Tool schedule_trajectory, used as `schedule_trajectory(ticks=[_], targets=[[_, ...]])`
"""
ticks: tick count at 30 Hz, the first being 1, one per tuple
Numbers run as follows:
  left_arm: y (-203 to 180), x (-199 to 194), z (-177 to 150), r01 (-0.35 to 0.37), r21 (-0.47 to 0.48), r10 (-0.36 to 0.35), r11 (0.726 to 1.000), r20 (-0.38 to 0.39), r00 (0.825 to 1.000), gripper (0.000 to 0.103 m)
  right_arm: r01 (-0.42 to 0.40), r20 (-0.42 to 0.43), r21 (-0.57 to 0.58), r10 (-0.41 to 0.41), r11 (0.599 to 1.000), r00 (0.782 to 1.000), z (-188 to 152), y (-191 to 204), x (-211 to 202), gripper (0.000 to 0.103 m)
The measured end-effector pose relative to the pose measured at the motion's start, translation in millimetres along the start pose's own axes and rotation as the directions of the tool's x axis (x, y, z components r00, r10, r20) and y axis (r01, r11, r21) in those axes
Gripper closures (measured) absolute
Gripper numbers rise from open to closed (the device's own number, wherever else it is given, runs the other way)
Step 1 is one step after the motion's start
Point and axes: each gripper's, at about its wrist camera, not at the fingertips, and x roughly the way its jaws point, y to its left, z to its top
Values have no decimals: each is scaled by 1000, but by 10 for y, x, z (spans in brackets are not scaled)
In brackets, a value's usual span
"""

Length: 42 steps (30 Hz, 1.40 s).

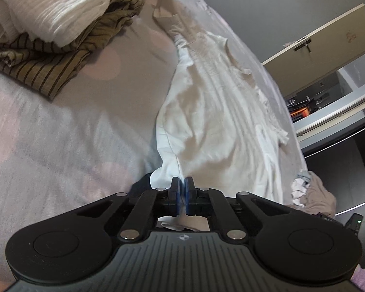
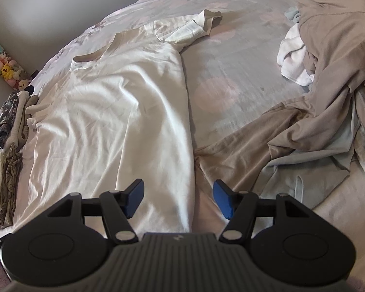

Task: Fold clothes

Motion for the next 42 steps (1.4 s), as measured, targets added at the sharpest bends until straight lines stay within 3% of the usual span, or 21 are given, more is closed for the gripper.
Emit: schedule_trajectory(ticks=[4, 11, 16, 20, 23, 28, 29, 30, 31, 36, 38, 40, 42], targets=[[-77, -105, 128, -18, 21, 17, 1000, 50, 999, 101, -2, -11, 12, 2, 1000, 1000, 7, -14, 17, 37], [257, -79, 140, -176, -32, 177, 984, 16, 984, 103, -12, -2, 15, 12, 1000, 1000, -2, -25, -7, 37], [317, -97, 137, -169, -47, 170, 985, 33, 985, 103, -2, -41, 25, 3, 1000, 999, 16, -37, 47, 39], [361, -112, 136, -159, -60, 162, 986, 48, 986, 103, -4, -109, 62, 11, 998, 994, 19, -103, 139, 54], [360, -191, 171, -136, -74, 142, 988, 91, 986, 103, 1, -181, 79, 13, 997, 983, 31, -123, 247, 54], [320, -272, 277, -207, -34, 210, 978, 139, 968, 103, 15, -258, 39, -4, 999, 966, 41, -61, 404, 57], [343, -267, 277, -217, -36, 220, 975, 138, 966, 103, 5, -261, 28, 2, 1000, 965, 40, -40, 415, 72], [369, -254, 271, -234, -34, 236, 972, 136, 962, 103, -4, -264, 17, 9, 1000, 964, 40, -18, 425, 99], [394, -239, 265, -252, -30, 253, 967, 134, 958, 103, -21, -247, 16, 24, 1000, 969, 52, 19, 399, 101], [499, -207, 240, -275, -52, 279, 960, 115, 953, 103, -114, -121, 23, 116, 993, 986, 135, 230, 205, 101], [481, -203, 239, -277, -44, 280, 960, 116, 953, 103, -160, -132, -14, 157, 987, 979, 129, 442, 262, 100], [465, -199, 240, -276, -38, 279, 960, 116, 953, 103, -191, -163, -58, 180, 980, 970, 88, 648, 365, 96], [469, -205, 235, -268, -42, 272, 962, 114, 956, 103, -221, -180, -82, 204, 972, 962, 45, 791, 429, 78]])
